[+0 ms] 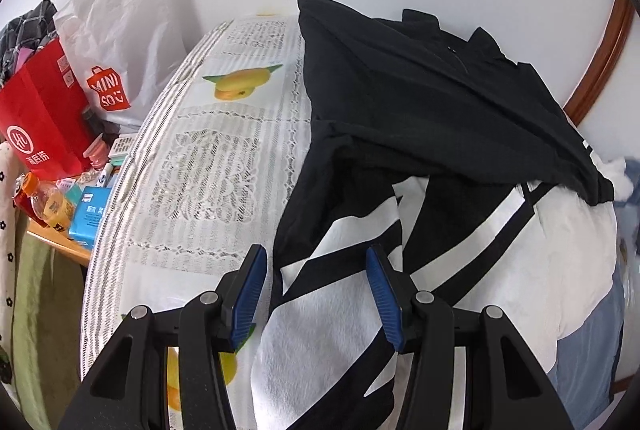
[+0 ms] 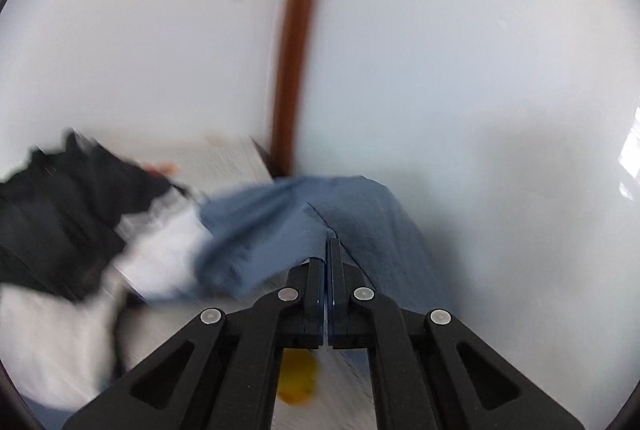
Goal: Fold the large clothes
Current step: 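Fold the blue sleeve with the right gripper across the jacket body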
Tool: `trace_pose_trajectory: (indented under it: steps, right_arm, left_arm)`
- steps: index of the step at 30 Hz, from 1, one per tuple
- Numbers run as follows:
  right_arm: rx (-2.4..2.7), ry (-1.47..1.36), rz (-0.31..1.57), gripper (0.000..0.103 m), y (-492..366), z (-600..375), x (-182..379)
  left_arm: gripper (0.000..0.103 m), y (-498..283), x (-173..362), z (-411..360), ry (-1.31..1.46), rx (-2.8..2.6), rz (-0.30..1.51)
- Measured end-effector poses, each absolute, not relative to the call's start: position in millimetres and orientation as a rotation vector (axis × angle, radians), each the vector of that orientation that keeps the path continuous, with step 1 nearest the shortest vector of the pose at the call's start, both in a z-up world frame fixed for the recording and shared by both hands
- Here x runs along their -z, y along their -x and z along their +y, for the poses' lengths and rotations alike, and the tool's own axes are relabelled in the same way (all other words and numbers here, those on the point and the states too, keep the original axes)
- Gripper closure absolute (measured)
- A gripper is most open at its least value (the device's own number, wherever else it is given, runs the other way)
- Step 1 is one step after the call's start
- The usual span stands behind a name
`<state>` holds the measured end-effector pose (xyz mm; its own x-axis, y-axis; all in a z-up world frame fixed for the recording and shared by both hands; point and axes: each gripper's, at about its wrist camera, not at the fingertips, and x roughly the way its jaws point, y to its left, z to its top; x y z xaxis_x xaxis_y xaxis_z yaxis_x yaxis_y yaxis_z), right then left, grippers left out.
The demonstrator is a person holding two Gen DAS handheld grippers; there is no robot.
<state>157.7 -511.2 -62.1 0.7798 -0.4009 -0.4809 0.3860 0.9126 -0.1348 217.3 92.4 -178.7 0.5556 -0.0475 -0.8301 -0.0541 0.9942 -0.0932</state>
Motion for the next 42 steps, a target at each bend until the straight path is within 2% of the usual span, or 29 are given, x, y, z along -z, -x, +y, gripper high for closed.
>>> trace_pose_trajectory:
  steps: [6, 11, 16, 21, 23, 27, 29, 30, 33, 36, 42]
  right_arm:
    - [0.187, 0.053, 0.46, 0.103, -208, -412, 20]
    - [0.005, 0.113, 0.476, 0.102, -239, -318, 28]
    - [-0.098, 0.182, 0.598, 0.102, -291, -238, 88]
    - [-0.055, 0.252, 0.764, 0.1, -328, -213, 163]
    - [-0.053, 0.211, 0.805, 0.094, -336, -215, 176]
    - [-0.105, 0.099, 0.822, 0.072, -318, -239, 165]
    - [-0.123, 0.103, 0.796, 0.045, -298, -244, 154]
    - [-0.139, 0.11, 0.769, 0.026, -287, -239, 152]
    - [-0.117, 0.134, 0.654, 0.024, -242, -247, 127]
    - [-0.093, 0.086, 0.626, 0.024, -221, -279, 117]
    - [0.019, -0.003, 0.721, 0.024, -220, -353, 138]
  left_arm:
    - [0.053, -218, 178, 95, 0.115, 0.018, 0.977]
    - [0.052, -219, 178, 97, 0.121, 0.03, 0.98]
    - [0.052, -218, 180, 97, 0.12, 0.034, 0.983]
    - [0.051, -217, 180, 97, 0.12, 0.039, 0.988]
    - [0.051, -216, 180, 95, 0.107, 0.042, 0.99]
    - [0.051, -214, 178, 96, 0.104, 0.047, 0.986]
    - [0.051, -214, 176, 97, 0.109, 0.046, 0.984]
    - [0.051, -213, 176, 97, 0.111, 0.046, 0.982]
    - [0.051, -213, 174, 100, 0.134, 0.044, 0.973]
    - [0.051, -212, 172, 101, 0.148, 0.045, 0.965]
    - [0.05, -209, 171, 95, 0.141, 0.082, 0.95]
